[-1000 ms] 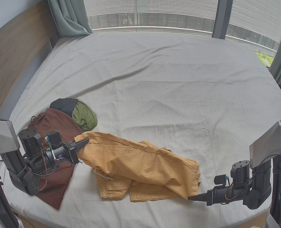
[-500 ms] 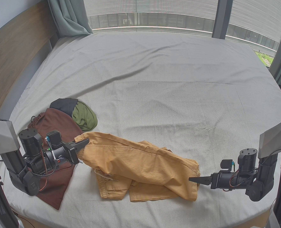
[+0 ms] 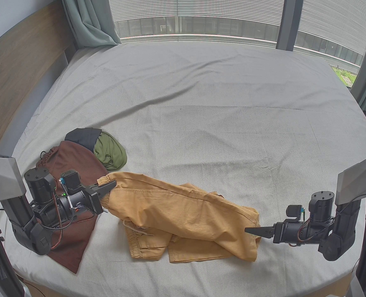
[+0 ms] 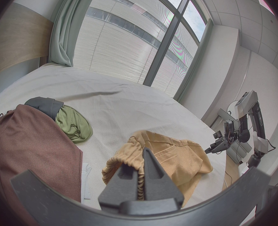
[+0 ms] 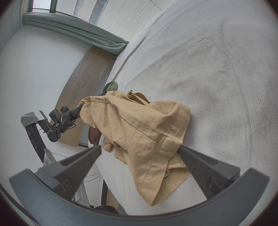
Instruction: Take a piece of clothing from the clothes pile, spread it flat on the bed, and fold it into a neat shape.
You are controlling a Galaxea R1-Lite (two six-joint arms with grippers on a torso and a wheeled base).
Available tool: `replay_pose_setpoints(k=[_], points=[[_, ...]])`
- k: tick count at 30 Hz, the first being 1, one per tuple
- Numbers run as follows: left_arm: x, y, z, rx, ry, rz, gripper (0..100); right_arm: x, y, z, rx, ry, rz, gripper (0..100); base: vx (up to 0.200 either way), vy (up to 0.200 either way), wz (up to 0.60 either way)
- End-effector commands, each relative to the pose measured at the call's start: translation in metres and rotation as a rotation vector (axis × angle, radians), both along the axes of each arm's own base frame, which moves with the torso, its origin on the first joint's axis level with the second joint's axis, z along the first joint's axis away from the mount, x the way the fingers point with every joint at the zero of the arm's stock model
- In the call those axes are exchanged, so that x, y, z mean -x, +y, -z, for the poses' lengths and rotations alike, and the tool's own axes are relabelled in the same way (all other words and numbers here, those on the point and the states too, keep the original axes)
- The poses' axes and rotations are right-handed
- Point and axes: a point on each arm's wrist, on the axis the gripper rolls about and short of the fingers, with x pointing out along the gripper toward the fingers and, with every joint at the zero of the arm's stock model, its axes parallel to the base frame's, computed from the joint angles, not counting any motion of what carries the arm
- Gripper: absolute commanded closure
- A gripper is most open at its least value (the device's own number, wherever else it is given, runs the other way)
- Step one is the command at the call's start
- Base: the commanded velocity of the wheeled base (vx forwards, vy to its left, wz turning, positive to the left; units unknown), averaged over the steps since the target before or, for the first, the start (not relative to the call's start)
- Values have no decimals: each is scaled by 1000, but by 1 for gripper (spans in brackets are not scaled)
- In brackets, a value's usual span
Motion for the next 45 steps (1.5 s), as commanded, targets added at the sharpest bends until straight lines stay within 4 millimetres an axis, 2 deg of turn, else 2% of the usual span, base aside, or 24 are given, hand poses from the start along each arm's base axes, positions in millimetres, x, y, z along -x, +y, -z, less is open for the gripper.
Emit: replay_pose_setpoints(k=[1, 8, 12, 17, 24, 28, 31, 36, 43, 45], points=[[0, 0, 0, 0, -1, 0, 100, 0, 2, -2, -3, -9, -6, 0, 0, 0, 0], [0, 0, 0, 1, -2, 0, 100, 1, 3, -12, -12, -42, -13, 0, 0, 0, 0], [0, 0, 0, 0, -1, 0, 100, 0, 1, -5, -4, -21, -2, 0, 0, 0, 0], [0, 0, 0, 1, -1, 2, 100, -6, 2, 14, 13, 22, 1, 0, 0, 0, 0], [0, 0, 0, 1, -2, 0, 100, -13, 4, 17, 9, 5, -1, 0, 0, 0, 0], [0, 0, 0, 1, -2, 2, 100, -13, 6, 11, 3, -16, -8, 0, 0, 0, 0], [0, 0, 0, 1, -1, 2, 100, -11, 9, -4, -9, -59, -19, 0, 0, 0, 0], [0, 0, 0, 1, -1, 0, 100, -7, 10, -18, -22, -94, -25, 0, 0, 0, 0], [-1, 0, 0, 1, -1, 0, 100, -5, 7, -23, -24, -105, -16, 0, 0, 0, 0], [-1, 0, 0, 1, -2, -1, 100, -3, 5, -31, -30, -126, -11, 0, 0, 0, 0]])
